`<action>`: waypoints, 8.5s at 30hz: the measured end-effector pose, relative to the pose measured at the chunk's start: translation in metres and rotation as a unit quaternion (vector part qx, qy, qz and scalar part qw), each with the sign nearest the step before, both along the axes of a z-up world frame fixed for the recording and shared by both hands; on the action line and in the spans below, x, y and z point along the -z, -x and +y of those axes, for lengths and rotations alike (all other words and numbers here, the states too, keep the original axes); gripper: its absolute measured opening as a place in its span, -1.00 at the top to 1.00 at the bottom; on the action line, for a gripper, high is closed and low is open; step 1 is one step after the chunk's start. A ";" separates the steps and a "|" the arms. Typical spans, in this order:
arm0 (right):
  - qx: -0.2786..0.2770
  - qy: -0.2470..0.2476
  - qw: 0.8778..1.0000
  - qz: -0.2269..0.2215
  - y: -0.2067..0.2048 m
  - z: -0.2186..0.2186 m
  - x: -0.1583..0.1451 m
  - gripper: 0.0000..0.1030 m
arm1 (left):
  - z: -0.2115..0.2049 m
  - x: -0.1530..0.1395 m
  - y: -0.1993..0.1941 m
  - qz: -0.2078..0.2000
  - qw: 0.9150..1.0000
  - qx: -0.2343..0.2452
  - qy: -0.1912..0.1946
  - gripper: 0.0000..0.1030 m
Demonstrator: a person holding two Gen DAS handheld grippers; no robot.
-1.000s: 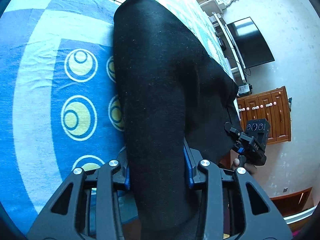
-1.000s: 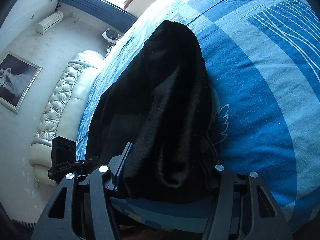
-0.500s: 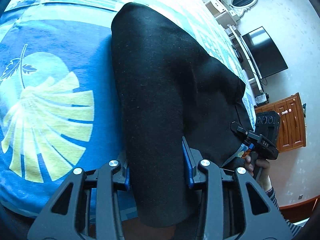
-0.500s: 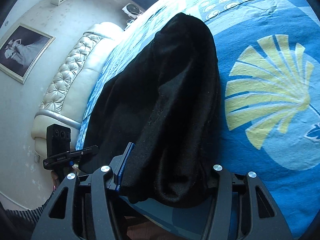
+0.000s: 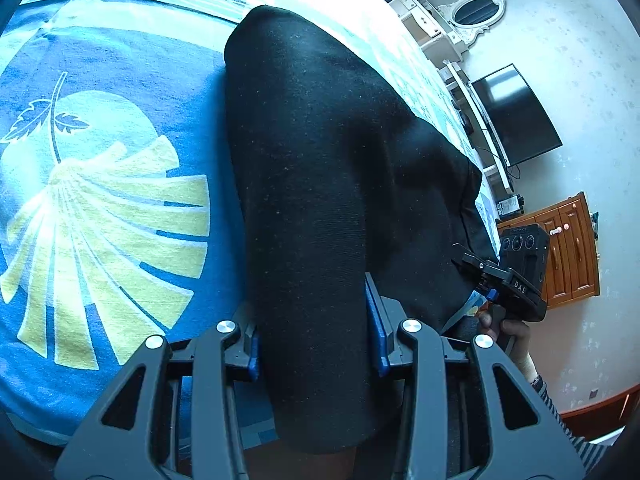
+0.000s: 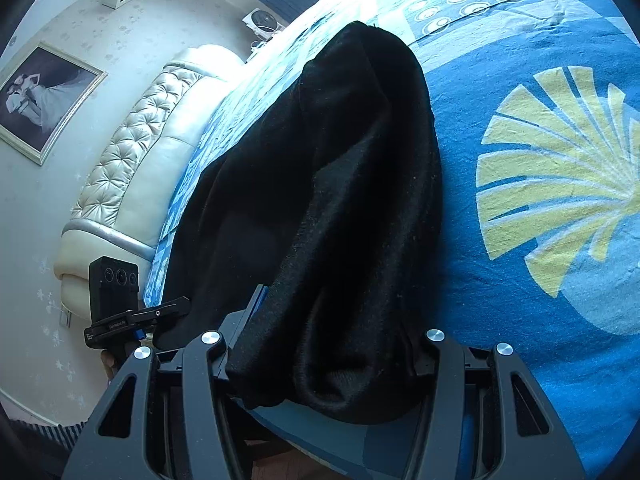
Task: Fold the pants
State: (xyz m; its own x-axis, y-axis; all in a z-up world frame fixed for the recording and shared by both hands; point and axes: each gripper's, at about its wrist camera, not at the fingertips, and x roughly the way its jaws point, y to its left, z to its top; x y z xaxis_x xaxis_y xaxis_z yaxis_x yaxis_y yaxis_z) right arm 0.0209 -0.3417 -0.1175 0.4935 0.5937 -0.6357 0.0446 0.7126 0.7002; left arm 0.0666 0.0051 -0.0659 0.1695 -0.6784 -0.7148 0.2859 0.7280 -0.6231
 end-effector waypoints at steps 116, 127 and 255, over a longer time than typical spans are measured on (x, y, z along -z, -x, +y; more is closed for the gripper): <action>0.003 -0.044 0.998 -0.032 -0.097 0.019 0.000 -0.31 | 0.049 0.004 -0.108 -0.013 0.999 -0.045 0.001 -0.12; 0.005 -0.035 0.996 -0.087 -0.113 0.030 -0.032 0.24 | 0.043 -0.038 -0.120 -0.079 0.994 -0.056 -0.047 0.47; 0.065 -0.043 0.996 -0.043 -0.122 0.023 -0.001 -0.65 | 0.077 -0.009 -0.099 -0.072 0.987 -0.135 -0.058 -0.83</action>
State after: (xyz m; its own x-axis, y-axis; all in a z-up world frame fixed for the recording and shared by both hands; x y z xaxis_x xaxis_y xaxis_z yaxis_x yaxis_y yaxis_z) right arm 0.1428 -0.3190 -0.1165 0.6194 0.5726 -0.5371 0.0699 0.6412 0.7642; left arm 0.1654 0.0819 -0.0572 0.4381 -0.5101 -0.7402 0.1514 0.8535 -0.4985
